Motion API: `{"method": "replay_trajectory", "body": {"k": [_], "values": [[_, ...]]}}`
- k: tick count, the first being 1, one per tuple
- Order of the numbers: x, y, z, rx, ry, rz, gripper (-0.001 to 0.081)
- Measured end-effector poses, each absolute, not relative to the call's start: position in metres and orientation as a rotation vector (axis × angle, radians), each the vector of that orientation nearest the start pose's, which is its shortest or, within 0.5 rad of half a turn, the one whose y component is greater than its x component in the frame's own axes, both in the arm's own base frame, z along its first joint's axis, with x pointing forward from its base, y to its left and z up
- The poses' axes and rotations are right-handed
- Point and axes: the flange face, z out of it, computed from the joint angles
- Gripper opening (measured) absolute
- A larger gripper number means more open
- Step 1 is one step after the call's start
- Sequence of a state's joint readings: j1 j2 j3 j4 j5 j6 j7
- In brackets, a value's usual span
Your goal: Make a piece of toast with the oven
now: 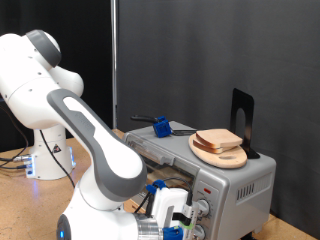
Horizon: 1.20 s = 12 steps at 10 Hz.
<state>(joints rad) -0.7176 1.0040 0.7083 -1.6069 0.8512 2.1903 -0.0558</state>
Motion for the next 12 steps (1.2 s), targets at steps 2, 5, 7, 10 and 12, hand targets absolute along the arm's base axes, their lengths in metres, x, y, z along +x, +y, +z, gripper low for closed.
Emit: {"method": "replay_trajectory", "body": {"k": [2, 5, 7, 10, 12], "values": [[0.6752, -0.0395, 0.1531, -1.751, 0.758, 0.266, 0.0687], [0.6759, -0.0345, 0.1521, -1.757, 0.762, 0.264, 0.0400], [0.6764, -0.0342, 0.1538, -1.750, 0.764, 0.266, 0.0212], [0.6762, -0.0342, 0.1539, -1.744, 0.771, 0.273, 0.0107], [0.6751, -0.0339, 0.1529, -1.736, 0.762, 0.251, 0.0107]]}}
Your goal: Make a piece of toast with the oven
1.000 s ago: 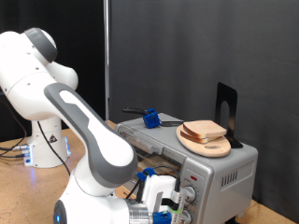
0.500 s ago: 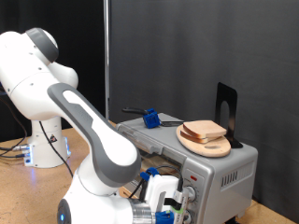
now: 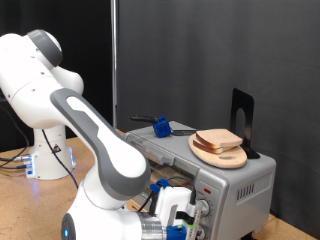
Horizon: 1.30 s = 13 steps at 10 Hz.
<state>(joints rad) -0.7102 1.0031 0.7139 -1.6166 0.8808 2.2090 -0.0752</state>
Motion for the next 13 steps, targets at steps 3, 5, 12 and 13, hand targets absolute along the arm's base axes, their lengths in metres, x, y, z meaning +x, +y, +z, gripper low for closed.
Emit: {"method": "replay_trajectory", "body": {"k": [3, 5, 12, 13], "values": [[0.669, -0.034, 0.149, -1.707, 0.707, 0.151, 0.0107], [0.666, -0.034, 0.147, -1.692, 0.671, 0.098, 0.0108], [0.658, -0.035, 0.133, -1.602, 0.517, -0.067, 0.0108], [0.658, -0.035, 0.131, -1.588, 0.499, -0.082, 0.0108]]}}
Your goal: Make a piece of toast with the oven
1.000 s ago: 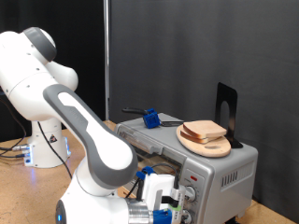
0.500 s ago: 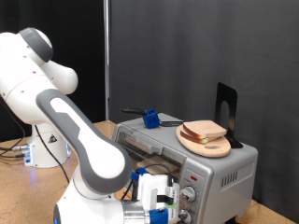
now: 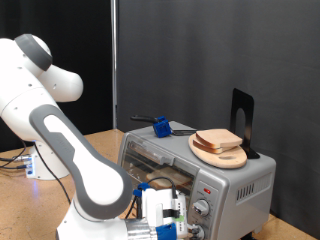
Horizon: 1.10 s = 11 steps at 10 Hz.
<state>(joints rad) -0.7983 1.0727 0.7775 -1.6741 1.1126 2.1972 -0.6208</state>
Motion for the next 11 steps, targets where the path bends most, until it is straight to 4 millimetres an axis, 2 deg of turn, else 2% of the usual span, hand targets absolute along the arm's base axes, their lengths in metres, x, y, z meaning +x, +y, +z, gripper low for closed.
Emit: {"method": "replay_trajectory", "body": {"k": [11], "values": [[0.6577, -0.0365, 0.1290, -1.575, 0.497, -0.082, 0.0108]]}}
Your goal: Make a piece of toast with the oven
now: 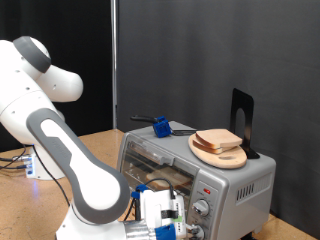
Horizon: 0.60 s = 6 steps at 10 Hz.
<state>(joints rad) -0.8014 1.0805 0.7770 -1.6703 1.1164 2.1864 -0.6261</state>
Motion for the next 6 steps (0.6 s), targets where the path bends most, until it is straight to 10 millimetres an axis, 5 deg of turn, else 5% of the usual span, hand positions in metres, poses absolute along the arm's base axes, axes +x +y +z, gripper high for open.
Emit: {"method": "replay_trajectory", "body": {"k": [6], "values": [[0.6561, -0.0352, 0.1281, -1.559, 0.505, -0.088, 0.0108]]}}
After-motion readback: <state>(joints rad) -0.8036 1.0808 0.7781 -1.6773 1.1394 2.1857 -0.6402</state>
